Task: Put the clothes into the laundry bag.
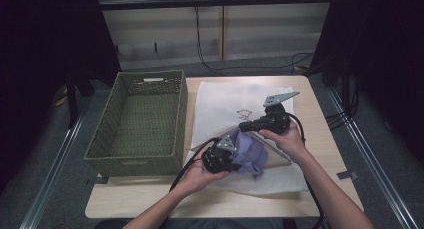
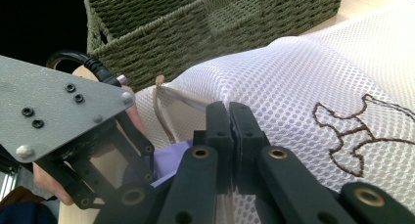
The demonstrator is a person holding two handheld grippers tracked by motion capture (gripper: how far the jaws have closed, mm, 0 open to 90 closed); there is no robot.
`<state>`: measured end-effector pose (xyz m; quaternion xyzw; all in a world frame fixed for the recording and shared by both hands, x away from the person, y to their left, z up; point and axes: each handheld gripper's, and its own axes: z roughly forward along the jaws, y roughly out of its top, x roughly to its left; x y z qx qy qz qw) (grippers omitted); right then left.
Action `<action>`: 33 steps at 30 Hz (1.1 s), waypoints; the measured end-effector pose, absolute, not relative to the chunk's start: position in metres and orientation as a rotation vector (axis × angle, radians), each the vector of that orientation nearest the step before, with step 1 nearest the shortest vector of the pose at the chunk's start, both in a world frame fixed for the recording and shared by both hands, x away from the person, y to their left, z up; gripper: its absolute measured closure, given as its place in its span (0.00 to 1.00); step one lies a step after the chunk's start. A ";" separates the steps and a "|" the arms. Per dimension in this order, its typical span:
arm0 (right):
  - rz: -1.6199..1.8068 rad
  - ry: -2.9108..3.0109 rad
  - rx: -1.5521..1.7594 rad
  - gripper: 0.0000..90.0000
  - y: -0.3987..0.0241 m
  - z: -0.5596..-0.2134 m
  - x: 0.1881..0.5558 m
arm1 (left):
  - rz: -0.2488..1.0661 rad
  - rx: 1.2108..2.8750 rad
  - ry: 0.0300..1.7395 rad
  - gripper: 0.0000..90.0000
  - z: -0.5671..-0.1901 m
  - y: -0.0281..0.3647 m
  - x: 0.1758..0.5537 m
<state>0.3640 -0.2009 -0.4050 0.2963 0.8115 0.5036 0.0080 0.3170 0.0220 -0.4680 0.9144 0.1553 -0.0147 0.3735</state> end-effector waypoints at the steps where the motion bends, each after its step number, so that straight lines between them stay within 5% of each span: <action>1: 1.570 2.536 0.925 0.99 -0.200 -0.405 0.363 | -0.029 2.338 0.412 0.91 -0.468 0.021 0.317; 33: 1.558 2.531 0.913 0.98 -0.201 -0.403 0.362 | 0.020 2.306 0.520 0.91 -0.470 0.022 0.337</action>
